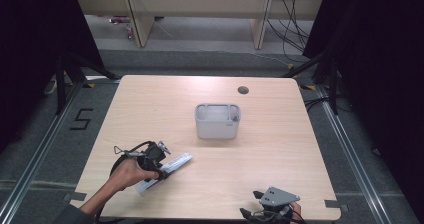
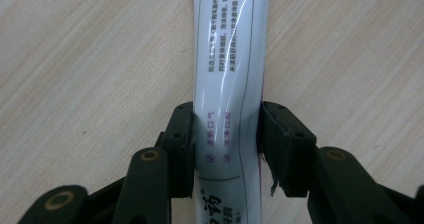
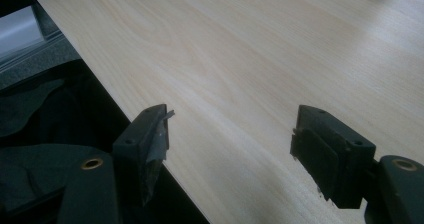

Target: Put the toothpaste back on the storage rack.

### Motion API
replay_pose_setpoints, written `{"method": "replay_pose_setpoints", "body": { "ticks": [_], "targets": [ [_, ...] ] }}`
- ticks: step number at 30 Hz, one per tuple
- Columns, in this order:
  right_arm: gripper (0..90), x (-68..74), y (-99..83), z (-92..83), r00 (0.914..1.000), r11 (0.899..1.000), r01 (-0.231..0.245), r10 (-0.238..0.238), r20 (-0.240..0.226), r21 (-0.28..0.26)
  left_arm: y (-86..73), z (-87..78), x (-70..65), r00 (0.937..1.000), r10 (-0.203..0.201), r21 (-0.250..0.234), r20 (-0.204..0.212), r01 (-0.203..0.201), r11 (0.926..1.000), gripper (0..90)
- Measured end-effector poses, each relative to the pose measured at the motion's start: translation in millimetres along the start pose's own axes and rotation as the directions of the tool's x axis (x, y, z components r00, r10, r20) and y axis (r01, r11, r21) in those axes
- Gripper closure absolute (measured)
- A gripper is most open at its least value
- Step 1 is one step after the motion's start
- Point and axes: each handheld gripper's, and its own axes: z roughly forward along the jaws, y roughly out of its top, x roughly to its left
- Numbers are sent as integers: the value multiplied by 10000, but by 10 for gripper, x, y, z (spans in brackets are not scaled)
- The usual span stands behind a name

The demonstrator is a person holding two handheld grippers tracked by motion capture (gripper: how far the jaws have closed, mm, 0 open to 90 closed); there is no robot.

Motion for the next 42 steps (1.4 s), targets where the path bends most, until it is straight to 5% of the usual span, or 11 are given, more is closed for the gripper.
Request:
{"method": "replay_pose_setpoints", "body": {
  "ticks": [26,31,42],
  "targets": [
    [311,10,18,21,9999,9999,96,-96,-30,-72,133,17,-54,9973,545,913,489,-588,9941,733],
    [311,15,17,29,9999,10000,-46,45,-117,-45,162,48,-79,9963,761,1209,408,-806,9894,734],
    [311,17,17,46,9997,10000,-31,33,-222,74,280,86,-117,9896,1395,2141,343,-1436,9662,740]
  ]
}}
